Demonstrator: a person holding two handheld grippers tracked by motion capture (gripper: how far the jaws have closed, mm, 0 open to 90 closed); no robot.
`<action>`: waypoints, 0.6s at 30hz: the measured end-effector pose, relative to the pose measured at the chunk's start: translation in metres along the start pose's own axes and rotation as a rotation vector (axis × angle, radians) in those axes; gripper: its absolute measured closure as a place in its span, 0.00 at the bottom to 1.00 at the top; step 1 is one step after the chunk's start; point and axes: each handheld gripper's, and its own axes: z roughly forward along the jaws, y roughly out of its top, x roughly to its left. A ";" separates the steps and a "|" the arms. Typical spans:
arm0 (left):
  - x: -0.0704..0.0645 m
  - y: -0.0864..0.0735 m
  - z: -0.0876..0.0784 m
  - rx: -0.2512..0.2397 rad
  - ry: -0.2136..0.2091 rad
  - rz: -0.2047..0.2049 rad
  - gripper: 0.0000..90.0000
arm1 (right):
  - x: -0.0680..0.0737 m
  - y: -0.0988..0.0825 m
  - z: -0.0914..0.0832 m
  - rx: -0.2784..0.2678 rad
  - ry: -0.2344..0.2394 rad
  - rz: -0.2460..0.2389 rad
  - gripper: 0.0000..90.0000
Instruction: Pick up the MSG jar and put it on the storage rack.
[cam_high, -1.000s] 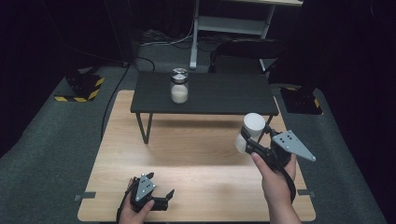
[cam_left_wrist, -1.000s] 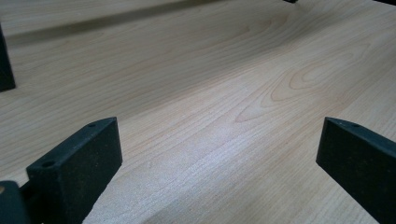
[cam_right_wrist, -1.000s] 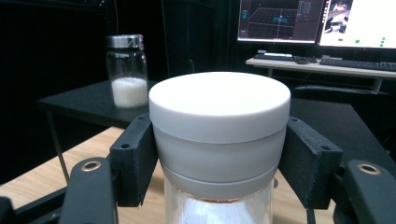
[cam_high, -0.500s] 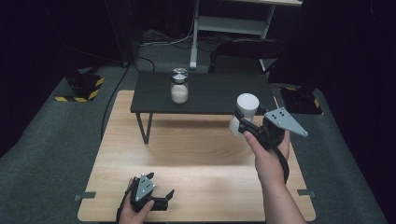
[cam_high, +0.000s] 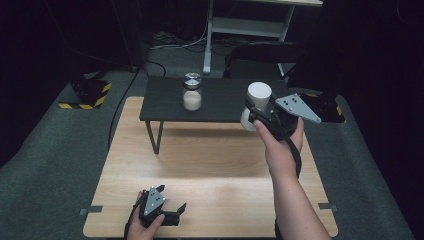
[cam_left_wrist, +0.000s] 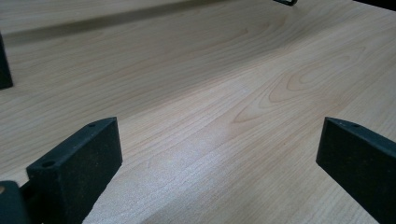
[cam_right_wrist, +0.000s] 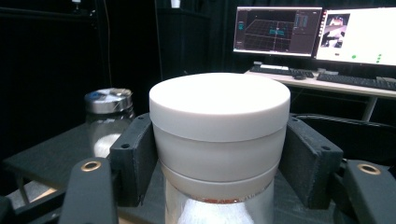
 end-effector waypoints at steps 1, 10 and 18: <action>0.000 0.000 0.000 0.001 -0.001 0.003 0.00 | 0.000 0.002 0.003 0.002 -0.005 0.004 0.38; 0.001 0.000 0.000 -0.001 -0.001 0.000 0.00 | -0.002 0.011 0.033 0.036 -0.041 -0.014 0.38; 0.002 -0.001 -0.001 -0.005 -0.006 -0.006 0.00 | -0.006 0.008 0.056 0.047 -0.054 0.012 0.38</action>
